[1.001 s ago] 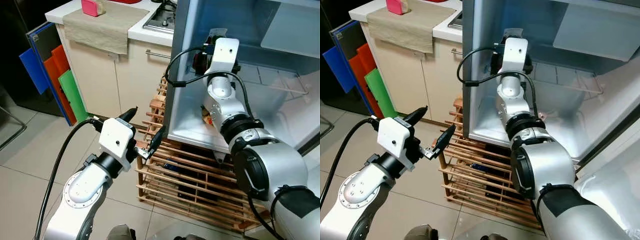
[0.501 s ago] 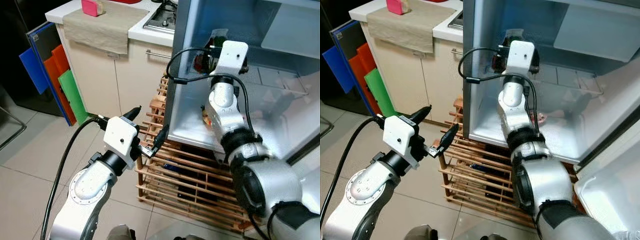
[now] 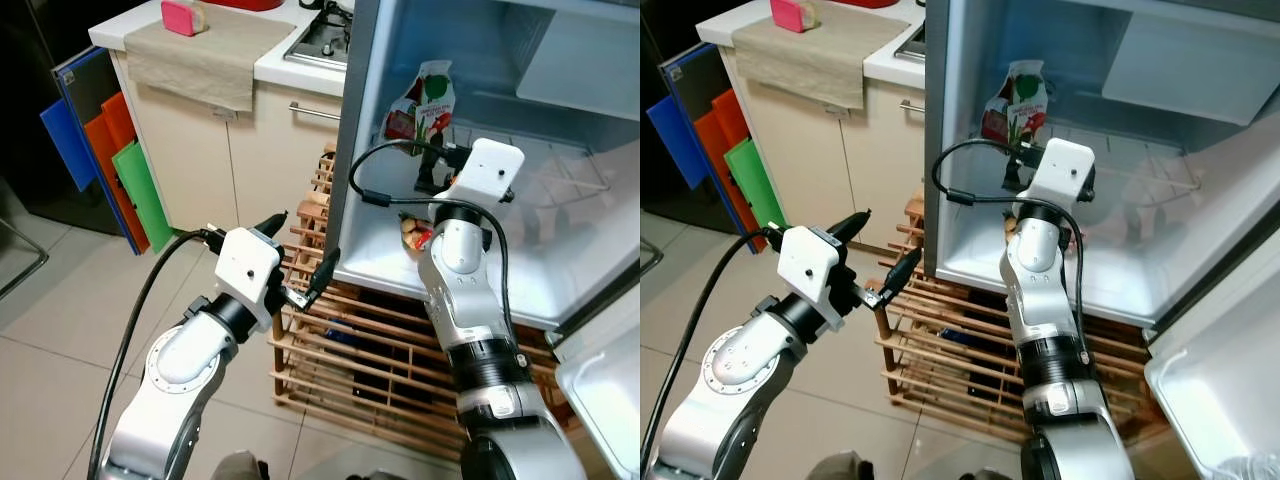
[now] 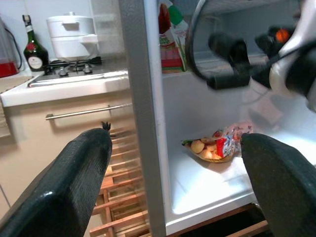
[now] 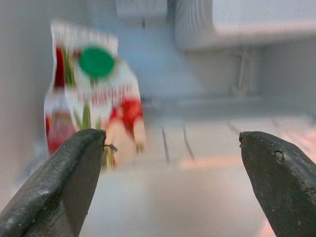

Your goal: Restocking fridge

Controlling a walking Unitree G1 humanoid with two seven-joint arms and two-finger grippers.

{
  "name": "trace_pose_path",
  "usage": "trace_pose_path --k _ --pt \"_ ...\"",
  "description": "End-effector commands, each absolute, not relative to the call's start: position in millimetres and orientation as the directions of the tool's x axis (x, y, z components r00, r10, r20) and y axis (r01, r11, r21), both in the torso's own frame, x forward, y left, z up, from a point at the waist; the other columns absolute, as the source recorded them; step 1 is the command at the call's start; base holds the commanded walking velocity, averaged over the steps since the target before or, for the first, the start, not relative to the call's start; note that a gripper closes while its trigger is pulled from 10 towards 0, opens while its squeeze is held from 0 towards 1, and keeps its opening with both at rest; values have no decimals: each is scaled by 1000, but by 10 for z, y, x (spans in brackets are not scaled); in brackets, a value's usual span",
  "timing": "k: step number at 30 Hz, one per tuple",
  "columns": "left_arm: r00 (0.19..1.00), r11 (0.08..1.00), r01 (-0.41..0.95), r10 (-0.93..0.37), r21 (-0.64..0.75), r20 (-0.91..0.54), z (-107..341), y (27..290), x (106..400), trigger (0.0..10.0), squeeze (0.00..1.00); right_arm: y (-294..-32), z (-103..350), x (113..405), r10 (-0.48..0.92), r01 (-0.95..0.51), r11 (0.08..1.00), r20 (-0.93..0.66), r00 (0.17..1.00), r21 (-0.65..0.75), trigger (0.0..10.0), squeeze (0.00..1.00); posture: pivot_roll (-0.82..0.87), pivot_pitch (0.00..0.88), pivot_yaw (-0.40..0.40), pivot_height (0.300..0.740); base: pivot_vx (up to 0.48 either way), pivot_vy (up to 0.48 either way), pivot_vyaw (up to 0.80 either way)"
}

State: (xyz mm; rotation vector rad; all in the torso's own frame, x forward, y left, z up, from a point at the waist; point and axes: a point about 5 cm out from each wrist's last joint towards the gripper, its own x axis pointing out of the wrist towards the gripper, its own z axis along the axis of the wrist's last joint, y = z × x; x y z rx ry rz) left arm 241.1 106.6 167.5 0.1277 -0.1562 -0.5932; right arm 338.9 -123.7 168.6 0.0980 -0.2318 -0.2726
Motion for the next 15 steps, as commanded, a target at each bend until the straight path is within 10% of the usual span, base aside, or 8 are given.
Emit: trace_pose_path --k 1,15 --pt "814 819 549 -569 167 118 1682 1047 2431 10000 0 -1215 1693 3388 -261 244 964 206 943 105 10000 0 153 0 -56 740 0 0 0" --pt "810 816 551 -573 175 123 1691 1049 2434 10000 0 -954 1840 3604 -184 170 981 187 965 90 10000 0 189 0 -55 740 0 0 0"
